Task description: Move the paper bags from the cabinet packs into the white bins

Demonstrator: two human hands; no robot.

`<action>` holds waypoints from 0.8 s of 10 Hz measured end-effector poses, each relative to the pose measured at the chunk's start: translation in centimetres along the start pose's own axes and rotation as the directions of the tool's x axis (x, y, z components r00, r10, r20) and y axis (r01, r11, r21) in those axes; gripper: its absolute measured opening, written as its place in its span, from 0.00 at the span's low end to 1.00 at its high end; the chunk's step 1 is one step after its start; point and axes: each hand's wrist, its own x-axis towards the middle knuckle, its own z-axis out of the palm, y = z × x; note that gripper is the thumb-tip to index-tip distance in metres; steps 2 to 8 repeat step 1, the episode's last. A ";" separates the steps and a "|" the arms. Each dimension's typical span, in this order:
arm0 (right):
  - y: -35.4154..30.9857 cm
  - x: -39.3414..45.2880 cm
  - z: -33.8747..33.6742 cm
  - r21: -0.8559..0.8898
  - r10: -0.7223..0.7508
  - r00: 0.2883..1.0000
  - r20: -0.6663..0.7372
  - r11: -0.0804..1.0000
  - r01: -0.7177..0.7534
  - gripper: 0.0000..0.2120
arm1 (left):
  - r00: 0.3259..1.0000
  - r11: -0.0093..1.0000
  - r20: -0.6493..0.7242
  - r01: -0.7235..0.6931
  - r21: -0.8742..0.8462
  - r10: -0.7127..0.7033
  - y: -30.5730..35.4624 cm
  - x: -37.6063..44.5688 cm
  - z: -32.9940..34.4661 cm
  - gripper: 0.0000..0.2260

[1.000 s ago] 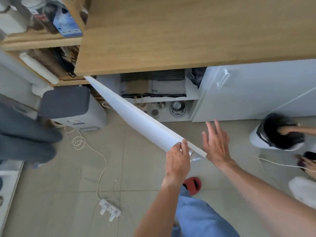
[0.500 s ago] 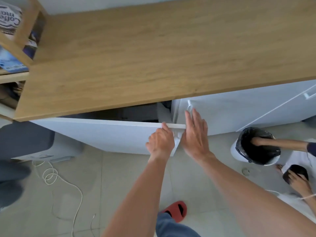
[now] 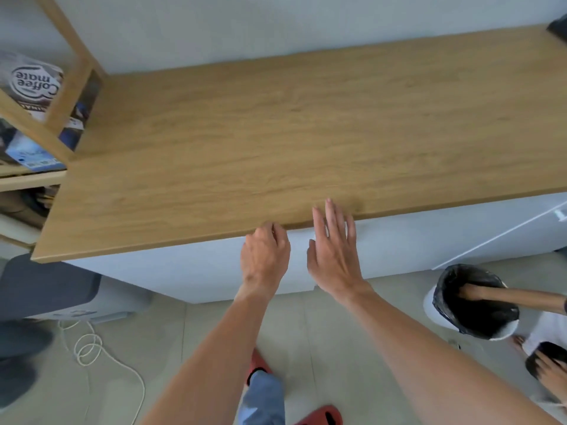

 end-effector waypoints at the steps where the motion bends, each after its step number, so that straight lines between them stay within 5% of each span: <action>1: -2.0 2.2 -0.1 0.055 -0.013 1.000 -0.005 0.998 0.013 0.29 | 0.980 0.980 -0.115 -0.150 0.130 0.165 -1.7 2.6 -2.3 0.12; 8: -2.0 2.2 -0.1 0.055 -0.013 1.000 -0.005 0.998 0.013 0.29 | 0.980 0.980 -0.115 -0.150 0.130 0.165 -1.7 2.6 -2.3 0.12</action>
